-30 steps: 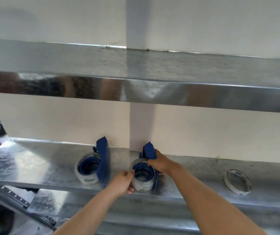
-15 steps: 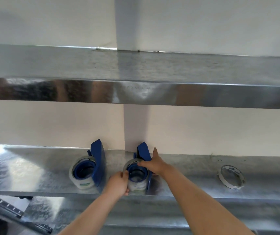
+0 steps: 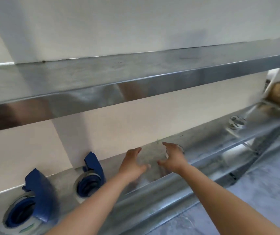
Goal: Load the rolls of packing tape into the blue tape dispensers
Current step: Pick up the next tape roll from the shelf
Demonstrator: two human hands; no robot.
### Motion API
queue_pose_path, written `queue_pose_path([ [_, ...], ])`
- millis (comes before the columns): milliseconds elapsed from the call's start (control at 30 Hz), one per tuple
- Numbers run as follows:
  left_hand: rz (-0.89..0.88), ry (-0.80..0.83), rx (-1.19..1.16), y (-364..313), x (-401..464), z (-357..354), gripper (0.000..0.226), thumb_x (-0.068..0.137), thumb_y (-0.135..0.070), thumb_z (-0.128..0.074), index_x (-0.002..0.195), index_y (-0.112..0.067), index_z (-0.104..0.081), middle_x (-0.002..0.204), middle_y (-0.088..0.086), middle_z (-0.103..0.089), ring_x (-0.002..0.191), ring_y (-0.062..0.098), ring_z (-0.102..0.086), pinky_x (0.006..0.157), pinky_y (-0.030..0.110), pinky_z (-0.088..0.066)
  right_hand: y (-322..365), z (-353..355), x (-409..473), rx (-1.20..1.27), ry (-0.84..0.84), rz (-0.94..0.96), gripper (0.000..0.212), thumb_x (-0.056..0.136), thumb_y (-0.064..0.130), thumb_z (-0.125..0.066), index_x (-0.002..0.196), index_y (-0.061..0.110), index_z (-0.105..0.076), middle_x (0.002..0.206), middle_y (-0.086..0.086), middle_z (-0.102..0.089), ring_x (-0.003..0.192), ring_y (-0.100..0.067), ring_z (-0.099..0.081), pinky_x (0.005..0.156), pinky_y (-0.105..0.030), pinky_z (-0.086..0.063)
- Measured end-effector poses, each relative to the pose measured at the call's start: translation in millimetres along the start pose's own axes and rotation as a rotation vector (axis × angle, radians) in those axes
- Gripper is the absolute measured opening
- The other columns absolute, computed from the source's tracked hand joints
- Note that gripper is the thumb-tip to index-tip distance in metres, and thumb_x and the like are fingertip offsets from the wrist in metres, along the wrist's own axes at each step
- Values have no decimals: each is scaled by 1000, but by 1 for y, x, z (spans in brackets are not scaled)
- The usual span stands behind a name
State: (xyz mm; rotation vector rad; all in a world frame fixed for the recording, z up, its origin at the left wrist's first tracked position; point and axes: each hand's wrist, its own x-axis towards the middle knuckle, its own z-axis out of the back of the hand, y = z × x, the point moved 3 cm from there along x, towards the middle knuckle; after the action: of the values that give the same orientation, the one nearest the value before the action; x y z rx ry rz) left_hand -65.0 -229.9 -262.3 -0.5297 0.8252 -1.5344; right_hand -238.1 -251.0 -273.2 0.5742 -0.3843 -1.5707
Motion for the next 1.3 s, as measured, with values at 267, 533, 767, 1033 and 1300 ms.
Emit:
queue_pose_path([
  [267, 96, 236, 156, -39, 55, -87, 103, 70, -27, -77, 148, -13, -11, 156, 8, -20, 142, 23, -26, 114, 29, -27, -98, 31, 26, -188, 155, -84, 113, 71, 43, -71, 147, 11, 7, 156, -18, -6, 145, -32, -5, 117, -38, -11],
  [533, 143, -33, 214, -58, 96, -140, 86, 64, -46, -70, 139, -21, -36, 141, 2, -49, 129, 21, -48, 107, 32, -38, -122, 27, 73, -140, 314, 210, 108, 66, 46, -66, 148, 14, -5, 153, -11, -25, 141, -27, -23, 116, -35, -20],
  [767, 66, -110, 164, -137, 140, -176, 61, 53, -22, -74, 112, -26, -60, 118, -1, -66, 113, 23, -60, 92, 31, -48, -177, 107, 104, -1, 173, 301, 105, 50, 62, -59, 139, 15, -32, 141, -8, -42, 132, -28, -36, 109, -36, -33],
  [1033, -4, -1, 255, -233, 214, -250, 90, 66, -35, -75, 142, -26, -28, 143, 4, -38, 133, 26, -35, 108, 34, -31, -272, 201, 149, -4, 42, 141, 88, 42, 62, -57, 120, 22, -50, 119, -2, -60, 115, -23, -50, 96, -28, -42],
  [1300, -227, 136, 41, -324, 285, -321, 50, 54, -20, -80, 102, -17, -63, 100, 4, -71, 94, 26, -65, 76, 32, -51, -357, 300, 159, 144, -182, -50, 53, 53, 26, -77, 103, 12, -62, 100, -4, -69, 93, -22, -64, 82, -37, -54],
])
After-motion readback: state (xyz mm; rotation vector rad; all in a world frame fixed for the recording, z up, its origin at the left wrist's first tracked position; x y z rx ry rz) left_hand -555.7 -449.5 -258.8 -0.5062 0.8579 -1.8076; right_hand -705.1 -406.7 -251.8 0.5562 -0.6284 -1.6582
